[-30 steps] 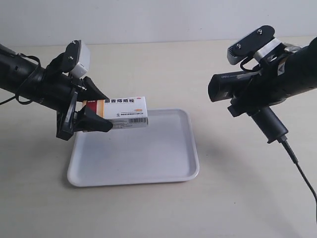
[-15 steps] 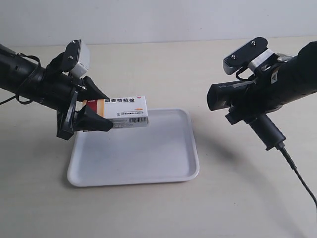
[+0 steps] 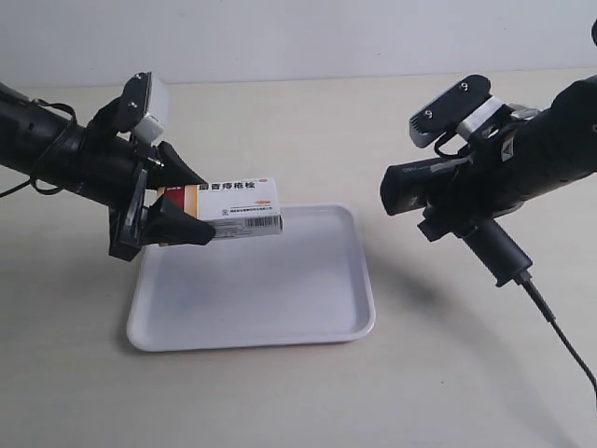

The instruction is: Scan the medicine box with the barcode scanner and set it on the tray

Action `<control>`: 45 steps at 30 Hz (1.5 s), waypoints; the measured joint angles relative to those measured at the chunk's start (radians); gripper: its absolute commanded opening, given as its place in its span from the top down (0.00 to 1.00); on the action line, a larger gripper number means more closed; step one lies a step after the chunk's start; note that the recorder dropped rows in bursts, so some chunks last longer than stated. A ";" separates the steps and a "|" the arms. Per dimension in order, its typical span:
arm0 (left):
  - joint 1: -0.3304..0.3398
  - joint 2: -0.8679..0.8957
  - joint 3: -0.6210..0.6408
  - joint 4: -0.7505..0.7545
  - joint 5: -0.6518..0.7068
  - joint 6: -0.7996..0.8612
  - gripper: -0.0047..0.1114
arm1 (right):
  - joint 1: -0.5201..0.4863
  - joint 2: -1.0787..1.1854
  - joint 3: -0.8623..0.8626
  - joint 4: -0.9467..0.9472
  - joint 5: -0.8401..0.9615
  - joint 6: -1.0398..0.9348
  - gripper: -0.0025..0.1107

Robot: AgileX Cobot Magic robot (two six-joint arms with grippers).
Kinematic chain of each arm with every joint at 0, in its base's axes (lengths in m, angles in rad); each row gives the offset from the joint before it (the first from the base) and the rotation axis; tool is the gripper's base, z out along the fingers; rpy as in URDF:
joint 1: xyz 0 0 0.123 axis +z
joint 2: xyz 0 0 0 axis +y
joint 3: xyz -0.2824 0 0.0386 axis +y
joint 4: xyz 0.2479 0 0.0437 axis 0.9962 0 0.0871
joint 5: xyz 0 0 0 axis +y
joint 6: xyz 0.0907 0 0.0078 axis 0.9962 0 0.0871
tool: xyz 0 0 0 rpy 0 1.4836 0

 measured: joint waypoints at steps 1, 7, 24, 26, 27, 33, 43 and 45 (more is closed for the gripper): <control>0.000 0.007 0.000 -0.024 0.036 0.000 0.95 | -0.018 0.010 0.000 0.000 -0.026 0.033 0.98; 0.000 0.149 0.000 -0.189 0.039 0.000 0.95 | -0.073 0.184 0.000 0.002 -0.137 0.206 0.98; -0.140 0.185 -0.004 -0.105 -0.303 0.004 0.17 | -0.073 0.218 0.000 0.004 -0.192 0.261 0.55; -0.144 0.185 -0.004 -0.077 -0.283 0.002 0.09 | -0.073 0.218 0.000 0.004 -0.192 0.264 0.43; -0.145 0.185 -0.004 -0.070 -0.276 0.002 0.06 | -0.073 0.218 0.000 0.004 -0.192 0.264 0.37; -0.145 0.151 0.000 -0.022 -0.270 -0.051 0.05 | -0.073 0.176 0.000 0.006 -0.181 0.268 0.20; -0.145 -0.113 0.000 0.073 -0.239 -0.351 0.07 | -0.073 -0.120 0.000 0.029 -0.109 0.268 0.23; -0.145 -0.163 0.000 0.088 -0.182 -0.408 0.13 | -0.073 -0.200 0.000 0.044 -0.102 0.268 0.31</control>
